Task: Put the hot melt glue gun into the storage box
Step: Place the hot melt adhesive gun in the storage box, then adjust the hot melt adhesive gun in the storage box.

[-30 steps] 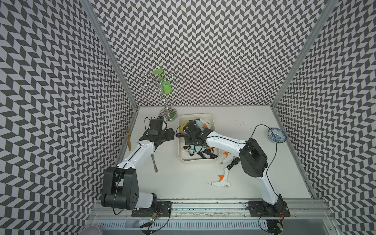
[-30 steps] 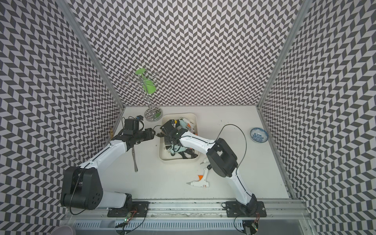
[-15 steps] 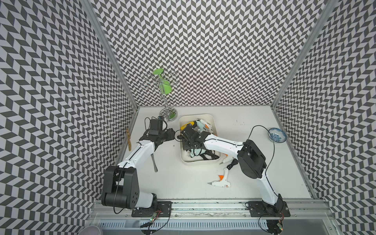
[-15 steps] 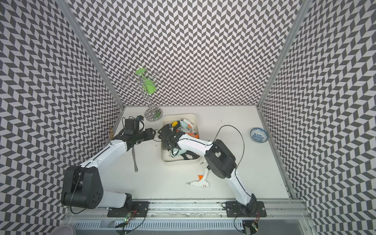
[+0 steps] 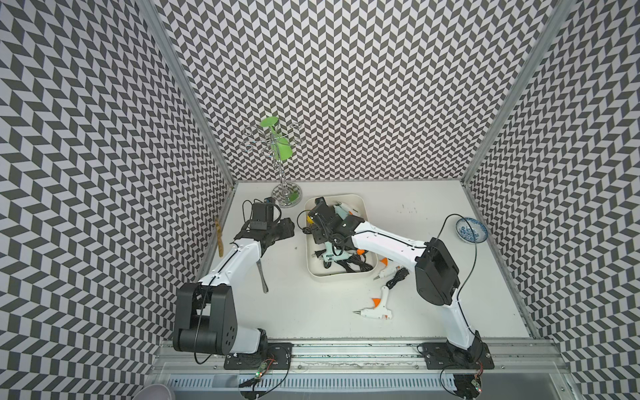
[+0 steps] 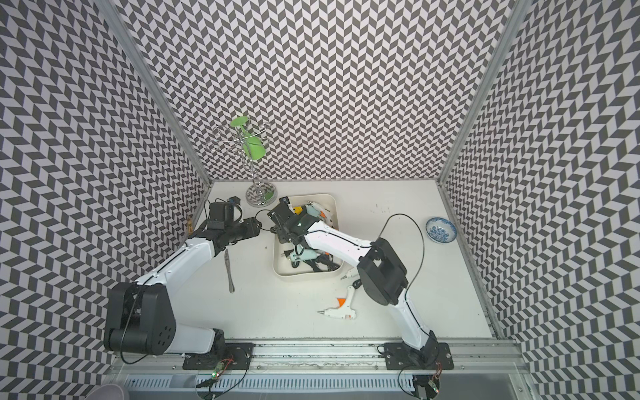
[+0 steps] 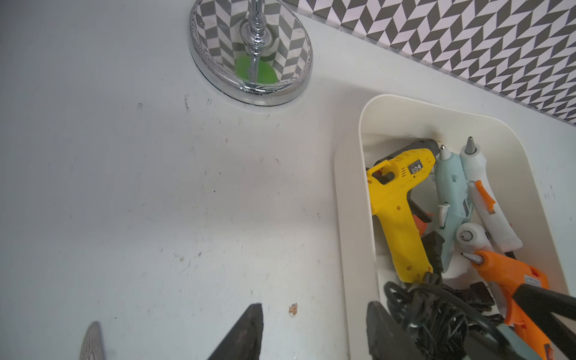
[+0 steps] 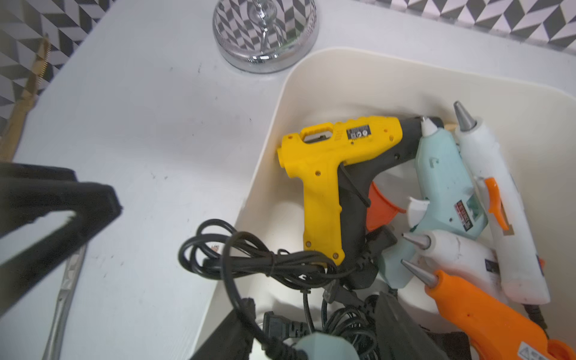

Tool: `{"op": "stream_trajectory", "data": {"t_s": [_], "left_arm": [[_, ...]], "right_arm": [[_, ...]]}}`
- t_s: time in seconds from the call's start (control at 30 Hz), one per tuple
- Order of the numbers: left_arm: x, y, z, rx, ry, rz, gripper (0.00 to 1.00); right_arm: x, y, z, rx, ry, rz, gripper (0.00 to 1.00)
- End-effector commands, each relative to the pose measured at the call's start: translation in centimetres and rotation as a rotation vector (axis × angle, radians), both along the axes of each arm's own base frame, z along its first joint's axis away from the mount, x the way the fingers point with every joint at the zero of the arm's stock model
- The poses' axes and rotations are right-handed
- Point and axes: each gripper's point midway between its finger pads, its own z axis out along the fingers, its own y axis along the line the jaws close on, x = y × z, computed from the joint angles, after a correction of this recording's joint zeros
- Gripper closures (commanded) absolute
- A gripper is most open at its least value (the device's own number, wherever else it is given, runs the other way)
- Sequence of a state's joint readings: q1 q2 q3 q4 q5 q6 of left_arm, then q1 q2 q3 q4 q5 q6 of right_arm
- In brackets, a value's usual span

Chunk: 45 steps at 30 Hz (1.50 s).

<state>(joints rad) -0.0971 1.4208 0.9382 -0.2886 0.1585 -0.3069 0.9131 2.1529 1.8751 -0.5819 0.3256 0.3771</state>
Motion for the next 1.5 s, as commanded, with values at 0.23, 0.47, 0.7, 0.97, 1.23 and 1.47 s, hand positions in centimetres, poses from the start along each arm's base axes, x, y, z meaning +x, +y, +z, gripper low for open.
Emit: {"op": "stream_trajectory", "data": {"t_s": [0.23, 0.47, 0.7, 0.97, 1.23, 1.47], "left_arm": [[0.2, 0.0, 0.5, -0.005, -0.025, -0.005, 0.43], [0.1, 0.1, 0.3, -0.005, -0.021, -0.004, 0.43], [0.2, 0.1, 0.2, -0.008, -0.019, -0.005, 0.43], [0.3, 0.0, 0.1, -0.014, -0.014, -0.006, 0.43], [0.1, 0.0, 0.2, -0.013, -0.021, -0.005, 0.43], [0.2, -0.1, 0.5, -0.017, -0.028, -0.007, 0.43]], "right_arm": [[3.4, 3.7, 0.7, 0.03, -0.099, 0.033, 0.4], [2.5, 2.5, -3.2, -0.027, -0.028, 0.016, 0.6], [-1.0, -0.8, -8.4, -0.114, 0.1, 0.027, 0.81], [-0.4, -1.1, -7.8, -0.13, 0.061, 0.006, 0.68], [1.6, -0.2, 3.4, -0.034, -0.149, 0.04, 0.44], [-2.2, -1.4, 4.5, -0.071, -0.032, 0.199, 0.56]]}}
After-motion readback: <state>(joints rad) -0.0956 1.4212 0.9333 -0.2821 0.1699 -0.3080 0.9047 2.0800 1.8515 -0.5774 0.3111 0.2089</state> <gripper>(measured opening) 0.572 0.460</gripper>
